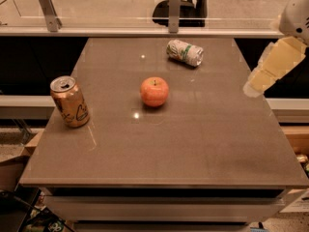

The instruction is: Place 7up can upright

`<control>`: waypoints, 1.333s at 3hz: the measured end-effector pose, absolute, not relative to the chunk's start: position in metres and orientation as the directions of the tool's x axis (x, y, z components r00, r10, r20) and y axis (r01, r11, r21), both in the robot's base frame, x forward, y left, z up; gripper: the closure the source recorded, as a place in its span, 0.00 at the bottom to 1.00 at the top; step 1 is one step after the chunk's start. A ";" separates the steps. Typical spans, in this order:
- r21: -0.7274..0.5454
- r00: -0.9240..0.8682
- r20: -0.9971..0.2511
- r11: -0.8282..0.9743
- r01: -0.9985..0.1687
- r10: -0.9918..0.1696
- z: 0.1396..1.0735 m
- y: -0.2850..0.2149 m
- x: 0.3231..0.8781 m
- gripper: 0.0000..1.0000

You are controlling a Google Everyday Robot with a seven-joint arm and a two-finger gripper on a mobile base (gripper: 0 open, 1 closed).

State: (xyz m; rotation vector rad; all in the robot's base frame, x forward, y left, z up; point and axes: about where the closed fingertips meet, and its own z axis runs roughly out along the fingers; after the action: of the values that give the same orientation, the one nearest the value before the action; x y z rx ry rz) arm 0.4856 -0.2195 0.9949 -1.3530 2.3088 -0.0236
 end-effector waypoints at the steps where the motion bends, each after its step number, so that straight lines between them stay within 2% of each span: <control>1: -0.224 -0.446 -0.391 0.553 -0.803 -0.805 0.995 -0.219 0.487 0.00; 3: -0.206 -0.504 -0.375 0.600 -0.773 -0.778 1.000 -0.222 0.493 0.00; 4: -0.178 -0.647 -0.303 0.708 -0.683 -0.700 1.012 -0.228 0.526 0.00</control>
Offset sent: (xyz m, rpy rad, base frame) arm 0.0013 0.0006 -0.0001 0.0191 0.0085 -0.0401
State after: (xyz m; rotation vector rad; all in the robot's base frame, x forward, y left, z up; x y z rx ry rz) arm 0.5257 -0.2281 1.0123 -1.0787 2.5675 -0.0666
